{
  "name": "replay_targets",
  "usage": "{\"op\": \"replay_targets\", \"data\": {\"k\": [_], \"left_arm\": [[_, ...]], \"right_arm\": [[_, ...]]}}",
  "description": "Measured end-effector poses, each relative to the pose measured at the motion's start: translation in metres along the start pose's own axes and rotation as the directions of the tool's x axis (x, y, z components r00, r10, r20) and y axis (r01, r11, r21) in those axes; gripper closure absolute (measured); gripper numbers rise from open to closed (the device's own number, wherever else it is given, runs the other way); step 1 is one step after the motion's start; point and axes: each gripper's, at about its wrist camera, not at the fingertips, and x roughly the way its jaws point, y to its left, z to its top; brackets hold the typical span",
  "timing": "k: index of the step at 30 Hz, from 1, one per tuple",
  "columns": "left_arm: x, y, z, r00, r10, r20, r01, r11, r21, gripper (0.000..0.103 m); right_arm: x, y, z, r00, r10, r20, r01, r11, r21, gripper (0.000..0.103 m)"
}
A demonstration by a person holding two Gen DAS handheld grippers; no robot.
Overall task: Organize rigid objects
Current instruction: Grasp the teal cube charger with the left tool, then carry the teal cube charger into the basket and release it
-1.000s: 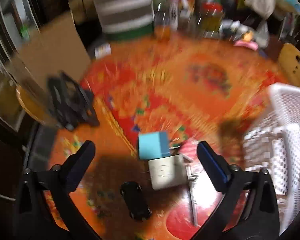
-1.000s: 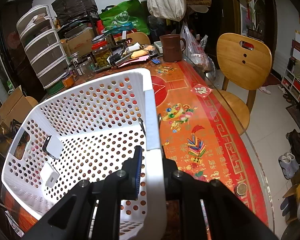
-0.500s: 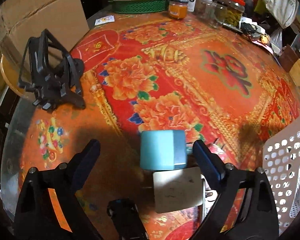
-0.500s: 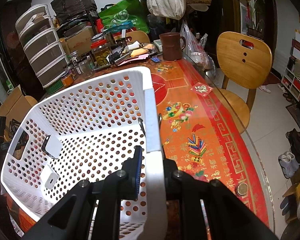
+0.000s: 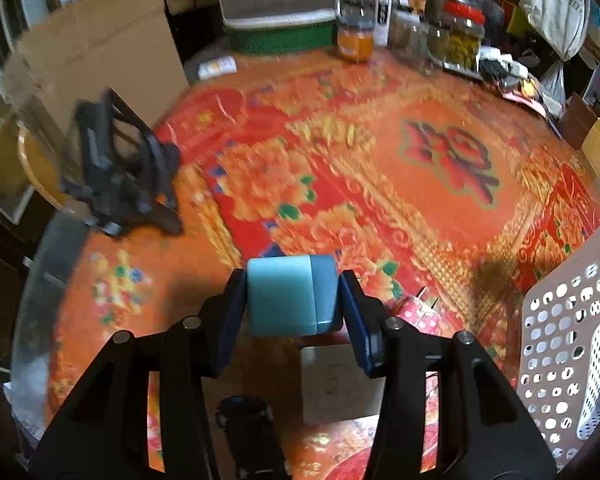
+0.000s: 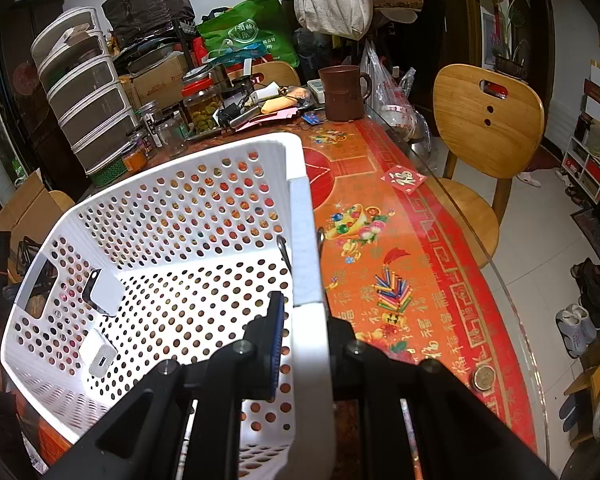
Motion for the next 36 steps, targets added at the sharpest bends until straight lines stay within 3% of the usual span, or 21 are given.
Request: {"op": "replay_targets", "data": {"k": [9,14,19,26,36], "left_arm": [[-0.079,-0.007,0.007,0.981,0.057,0.184,-0.064,0.997,0.036,0.059],[-0.132,-0.028,0.003,0.952,0.092,0.293,-0.117,0.991,0.069,0.059],[-0.179,-0.061,-0.009,0.924,0.079,0.375,-0.130,0.985,0.113,0.059],[-0.212,-0.114,-0.026,0.914,0.025,0.404,-0.114,0.974,0.197,0.059],[-0.210,-0.173,-0.051,0.921,-0.011,0.389,-0.116,0.946,0.303,0.059]], "right_arm": [[0.000,0.000,0.000,1.000,0.000,-0.001,0.000,1.000,0.000,0.090],[0.000,0.000,0.000,1.000,-0.001,-0.001,0.001,1.000,-0.003,0.090],[0.000,0.000,0.000,1.000,0.000,-0.001,0.000,1.000,-0.002,0.090],[-0.001,0.000,0.000,1.000,0.001,-0.001,-0.001,1.000,-0.002,0.090],[0.000,0.000,0.002,1.000,0.014,0.000,-0.014,1.000,0.000,0.090]]}}
